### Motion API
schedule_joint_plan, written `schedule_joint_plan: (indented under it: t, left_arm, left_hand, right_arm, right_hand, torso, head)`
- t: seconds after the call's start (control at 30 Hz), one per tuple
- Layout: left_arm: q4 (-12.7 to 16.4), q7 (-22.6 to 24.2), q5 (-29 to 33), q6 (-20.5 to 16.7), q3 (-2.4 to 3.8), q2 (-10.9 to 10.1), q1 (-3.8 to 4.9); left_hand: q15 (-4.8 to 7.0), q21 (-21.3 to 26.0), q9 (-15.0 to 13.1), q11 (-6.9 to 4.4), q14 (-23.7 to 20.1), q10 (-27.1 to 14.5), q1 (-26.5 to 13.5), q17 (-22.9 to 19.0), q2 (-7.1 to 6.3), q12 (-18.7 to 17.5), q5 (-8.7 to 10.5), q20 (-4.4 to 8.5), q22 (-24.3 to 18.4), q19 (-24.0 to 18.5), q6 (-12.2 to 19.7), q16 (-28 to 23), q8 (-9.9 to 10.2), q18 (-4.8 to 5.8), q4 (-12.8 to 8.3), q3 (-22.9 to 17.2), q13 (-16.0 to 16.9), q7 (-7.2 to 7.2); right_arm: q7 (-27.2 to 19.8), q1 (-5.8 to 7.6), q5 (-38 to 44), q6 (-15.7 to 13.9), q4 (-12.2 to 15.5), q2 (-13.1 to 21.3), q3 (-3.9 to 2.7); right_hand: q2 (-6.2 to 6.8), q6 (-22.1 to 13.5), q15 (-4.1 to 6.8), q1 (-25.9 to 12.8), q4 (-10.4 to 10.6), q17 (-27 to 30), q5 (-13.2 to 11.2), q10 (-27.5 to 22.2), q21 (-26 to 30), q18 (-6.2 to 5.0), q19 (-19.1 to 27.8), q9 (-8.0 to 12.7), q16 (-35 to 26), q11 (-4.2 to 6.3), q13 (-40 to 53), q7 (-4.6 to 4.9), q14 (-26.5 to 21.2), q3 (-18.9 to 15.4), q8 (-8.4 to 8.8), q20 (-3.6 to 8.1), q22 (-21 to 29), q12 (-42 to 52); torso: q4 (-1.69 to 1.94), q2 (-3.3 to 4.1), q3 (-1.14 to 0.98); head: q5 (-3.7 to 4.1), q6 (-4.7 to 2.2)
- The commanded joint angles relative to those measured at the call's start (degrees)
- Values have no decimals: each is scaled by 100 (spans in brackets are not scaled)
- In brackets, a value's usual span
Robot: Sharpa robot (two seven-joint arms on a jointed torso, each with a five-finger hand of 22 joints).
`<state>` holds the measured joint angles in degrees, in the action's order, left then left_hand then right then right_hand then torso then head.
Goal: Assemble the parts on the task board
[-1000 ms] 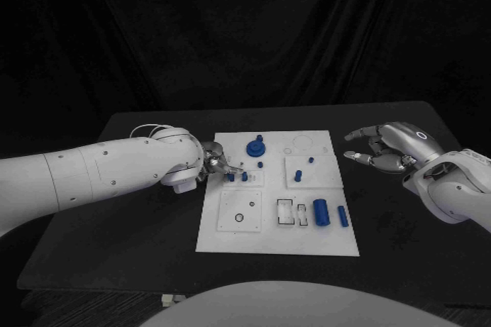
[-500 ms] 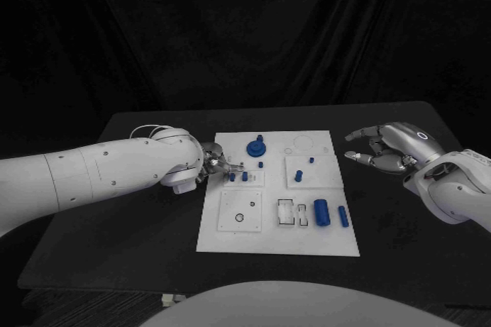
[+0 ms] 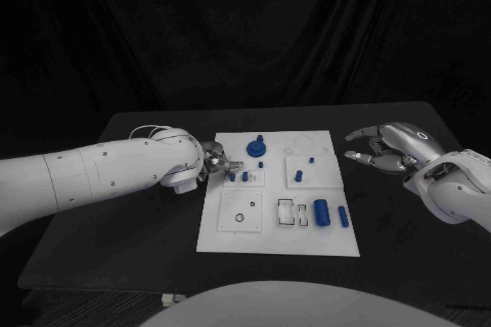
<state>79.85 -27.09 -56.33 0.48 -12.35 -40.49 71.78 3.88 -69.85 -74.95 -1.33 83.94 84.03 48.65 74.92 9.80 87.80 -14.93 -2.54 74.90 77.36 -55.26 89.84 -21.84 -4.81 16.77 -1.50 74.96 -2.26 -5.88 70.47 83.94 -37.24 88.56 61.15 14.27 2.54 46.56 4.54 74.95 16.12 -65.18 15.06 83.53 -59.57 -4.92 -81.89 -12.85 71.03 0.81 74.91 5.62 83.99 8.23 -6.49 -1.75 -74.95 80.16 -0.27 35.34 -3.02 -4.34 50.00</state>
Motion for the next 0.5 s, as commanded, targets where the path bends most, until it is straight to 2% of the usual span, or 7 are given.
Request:
schedule_joint_plan:
  t: [0.03, 0.2, 0.27, 0.33, 0.4, 0.47, 0.5]
  left_arm:
    - [9, 162, 34, -138, 4, 7, -9]
    - [22, 171, 34, -293, 4, -47, -8]
    - [58, 248, 34, -473, 5, -95, -3]
    - [121, 372, -68, -641, 5, -168, 15]
    - [214, 541, -345, -862, 6, -256, 67]
    - [273, 708, -562, -1077, 6, -311, 153]
    - [306, 847, -692, -1227, 7, -340, 232]
  left_hand:
    - [26, 24, -66, -16, 606, 363, 50, 1508, 35, 2, -64, 21, 425, 35, 37, 16, 17, -45, 1, 53, 1291, 16]
    - [26, 21, -60, -16, 606, 362, 82, 1508, 22, 1, -77, 21, 431, 39, 37, 16, 21, -44, -4, 67, 1290, 16]
    - [29, 7, -55, -21, 606, 372, 281, 1508, -119, 10, 2, 22, 452, 59, 36, 16, 22, -40, -22, 133, 1298, 21]
    - [46, -2, -55, -15, 606, 382, 610, 1508, -307, 18, 340, 23, 478, 82, 22, 16, 12, -34, -35, 232, 1304, 37]
    - [45, -6, -53, -28, 606, 387, 780, 1508, -390, 22, 570, 26, 492, 96, 27, 16, 12, -31, -34, 287, 1308, 29]
    - [40, -22, -43, -26, 606, 400, 877, 1508, -477, 33, 717, 31, 509, 117, 67, 16, 34, -27, -43, 355, 1319, 18]
    - [41, -29, -33, -22, 606, 416, 980, 1508, -539, 47, 782, 30, 520, 131, 84, 16, 49, -24, -51, 400, 1332, 16]
  right_arm:
    - [61, -17, 7, -11, 0, 1, -4]
    - [56, -18, 7, -22, 1, 8, -4]
    - [54, -18, 7, -26, 3, 16, -4]
    - [55, -18, 7, -32, 5, 23, -4]
    - [58, -18, 7, -40, 7, 28, -4]
    - [60, -17, 7, -46, 8, 31, -4]
    - [58, -17, 7, -50, 8, 35, -4]
  right_hand:
    - [-35, 36, -41, 21, -5, -2, 30, 7, 11, -39, -11, 8, -19, -46, 302, 6, 198, 25, 10, -45, -799, -12]
    - [-43, 38, -41, 19, -2, -3, 34, 8, 8, -38, -12, 11, -18, -47, 303, 7, 198, 28, 11, -45, -800, -11]
    - [-48, 39, -42, 13, 4, -5, 34, 10, 12, -38, -12, 12, -16, -48, 305, 8, 199, 28, 12, -45, -800, -9]
    - [-51, 40, -42, 6, 9, -5, 34, 10, 12, -38, -12, 14, -16, -49, 305, 8, 199, 27, 13, -46, -800, -9]
    - [-53, 40, -42, 1, 13, -5, 35, 7, 14, -39, -12, 15, -16, -49, 299, 8, 199, 26, 14, -46, -799, -13]
    - [-54, 41, -43, -5, 17, -7, 35, 6, 14, -39, -12, 16, -14, -49, 297, 8, 199, 25, 15, -46, -799, -15]
    - [-54, 41, -43, -5, 17, -7, 35, 6, 14, -39, -12, 16, -14, -49, 297, 8, 199, 25, 15, -46, -799, -15]
  torso:
    - [-7, -4, 2]
    - [-10, -3, 1]
    - [-10, -1, 1]
    - [-9, -2, 0]
    - [-7, 1, -1]
    - [-7, 2, -1]
    - [-6, 3, -2]
  head:
    - [-12, 0]
    - [-5, 0]
    - [9, 0]
    - [14, 0]
    - [17, 0]
    - [18, 0]
    - [21, 0]
